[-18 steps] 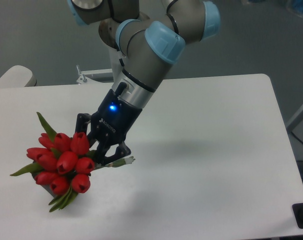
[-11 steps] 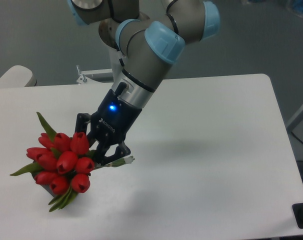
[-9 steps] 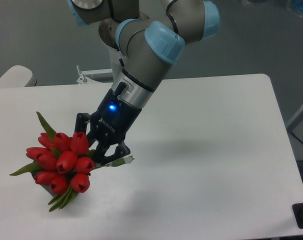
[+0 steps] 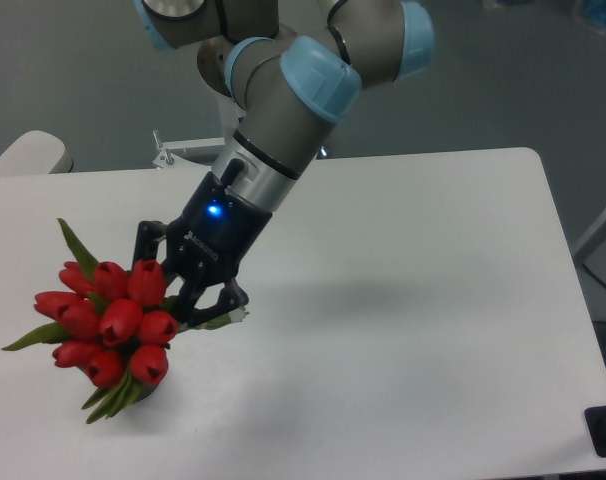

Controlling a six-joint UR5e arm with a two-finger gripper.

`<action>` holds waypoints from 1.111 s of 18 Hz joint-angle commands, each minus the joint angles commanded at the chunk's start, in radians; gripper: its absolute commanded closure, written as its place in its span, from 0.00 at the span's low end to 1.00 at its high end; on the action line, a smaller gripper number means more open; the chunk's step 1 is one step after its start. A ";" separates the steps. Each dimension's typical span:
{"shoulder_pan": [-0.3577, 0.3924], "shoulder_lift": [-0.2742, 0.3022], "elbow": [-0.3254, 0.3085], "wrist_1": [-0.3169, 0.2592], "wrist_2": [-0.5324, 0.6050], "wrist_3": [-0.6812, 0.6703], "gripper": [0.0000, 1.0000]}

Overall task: Insert the flowers into the vase
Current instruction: 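Move the held tulips over the vase opening, stems pointing down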

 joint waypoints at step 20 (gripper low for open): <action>-0.021 -0.090 0.052 0.008 -0.497 0.115 0.69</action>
